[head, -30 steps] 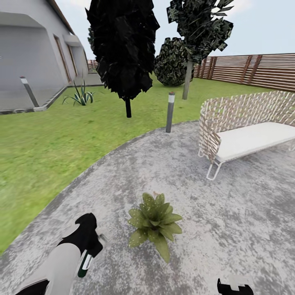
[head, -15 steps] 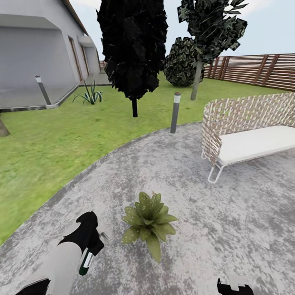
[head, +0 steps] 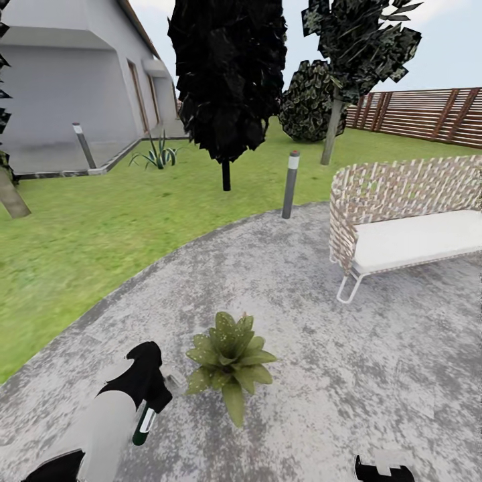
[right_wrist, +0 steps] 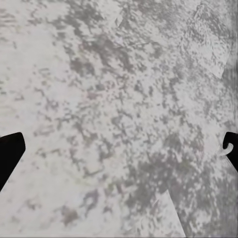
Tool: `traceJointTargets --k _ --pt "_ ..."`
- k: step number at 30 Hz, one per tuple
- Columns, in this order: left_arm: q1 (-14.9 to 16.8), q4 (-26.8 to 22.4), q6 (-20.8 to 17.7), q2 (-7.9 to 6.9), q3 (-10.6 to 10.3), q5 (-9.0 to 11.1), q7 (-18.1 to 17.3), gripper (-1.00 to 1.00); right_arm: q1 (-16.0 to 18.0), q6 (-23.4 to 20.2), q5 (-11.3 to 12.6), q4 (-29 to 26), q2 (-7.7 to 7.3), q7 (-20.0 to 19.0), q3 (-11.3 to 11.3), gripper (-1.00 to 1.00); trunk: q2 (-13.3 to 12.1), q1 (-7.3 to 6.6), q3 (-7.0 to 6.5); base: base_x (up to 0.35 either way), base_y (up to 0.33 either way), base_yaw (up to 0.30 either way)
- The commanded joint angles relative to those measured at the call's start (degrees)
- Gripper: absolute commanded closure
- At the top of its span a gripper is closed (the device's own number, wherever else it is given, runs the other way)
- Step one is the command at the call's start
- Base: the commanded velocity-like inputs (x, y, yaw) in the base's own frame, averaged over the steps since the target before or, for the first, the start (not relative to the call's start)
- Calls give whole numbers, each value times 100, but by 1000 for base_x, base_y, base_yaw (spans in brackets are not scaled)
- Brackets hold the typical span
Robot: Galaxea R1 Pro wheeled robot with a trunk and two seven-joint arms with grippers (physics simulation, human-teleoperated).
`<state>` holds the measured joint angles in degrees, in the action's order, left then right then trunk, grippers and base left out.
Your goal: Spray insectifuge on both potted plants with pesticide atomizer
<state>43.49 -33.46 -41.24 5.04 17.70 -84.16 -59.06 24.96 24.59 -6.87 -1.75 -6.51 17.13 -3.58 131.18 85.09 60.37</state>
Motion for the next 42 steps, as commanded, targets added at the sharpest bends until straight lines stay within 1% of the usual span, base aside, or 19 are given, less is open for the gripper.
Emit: traceJointTargets --k 1,4,6,10,18,22,26,37,42 --pt "31 -11 -28 18 41 -51 -94 100 5 11 -60 3 1 19 -38 -100 2 -1 5 0 -272 0" --pt "93 -11 -25 30 33 -70 -297 100 8 11 -54 -6 8 30 -38 -100 2 -1 5 0 -272 0" --pt "104 -11 -24 32 26 -73 -333 100 9 11 -52 -8 21 35 -43 -100 2 -1 5 0 -273 0" --pt "106 -11 -26 33 29 -74 -349 100 7 11 -47 -9 44 42 -46 -100 2 -1 5 0 -273 61" --pt "89 -11 -36 21 32 -74 -351 100 7 11 -43 -12 53 45 -60 -100 2 -1 6 0 -273 254" --pt "69 -11 -266 16 24 -67 -351 100 4 15 -43 -15 53 37 -57 -100 2 -1 6 21 -248 73" --pt "31 -11 -287 -8 13 -66 -351 100 8 19 -43 -14 51 45 -54 -100 2 -1 6 16 -32 60" --pt "7 -11 -288 2 0 -65 -346 100 8 19 -43 -11 53 45 -55 -100 2 -1 6 0 0 272" --pt "-3 -9 -269 -34 -11 -65 -322 100 5 19 -43 -10 53 45 -55 -100 2 -1 6 0 0 278"
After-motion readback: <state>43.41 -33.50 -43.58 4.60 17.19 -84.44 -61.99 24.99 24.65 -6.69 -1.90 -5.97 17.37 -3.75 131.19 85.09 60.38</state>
